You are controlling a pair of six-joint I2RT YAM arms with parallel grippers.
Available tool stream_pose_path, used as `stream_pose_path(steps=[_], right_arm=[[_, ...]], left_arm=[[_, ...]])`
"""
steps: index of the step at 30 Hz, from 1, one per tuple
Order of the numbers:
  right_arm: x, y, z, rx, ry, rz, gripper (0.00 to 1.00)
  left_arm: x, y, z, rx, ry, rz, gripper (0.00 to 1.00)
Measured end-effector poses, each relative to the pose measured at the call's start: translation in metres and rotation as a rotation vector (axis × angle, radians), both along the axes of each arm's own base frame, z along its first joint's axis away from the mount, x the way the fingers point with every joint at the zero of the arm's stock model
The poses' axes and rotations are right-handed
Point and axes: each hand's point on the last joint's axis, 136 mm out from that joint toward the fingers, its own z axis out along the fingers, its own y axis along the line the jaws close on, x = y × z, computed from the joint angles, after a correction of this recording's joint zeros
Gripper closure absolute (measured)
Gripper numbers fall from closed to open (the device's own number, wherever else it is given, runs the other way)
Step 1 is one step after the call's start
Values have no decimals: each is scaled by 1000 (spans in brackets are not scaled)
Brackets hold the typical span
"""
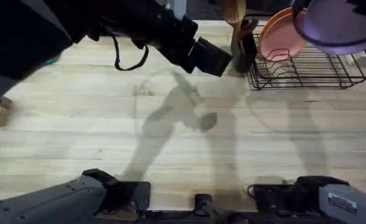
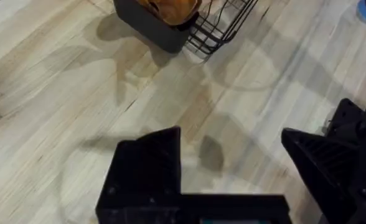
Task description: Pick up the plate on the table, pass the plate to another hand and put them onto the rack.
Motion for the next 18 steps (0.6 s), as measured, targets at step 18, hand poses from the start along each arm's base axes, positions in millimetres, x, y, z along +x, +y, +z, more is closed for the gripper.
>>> stream_pose_path(steps=[18], right_arm=[[29,-30,-36,198,24,292,971]], left_arm=[[0,0,0,0,0,0,6]])
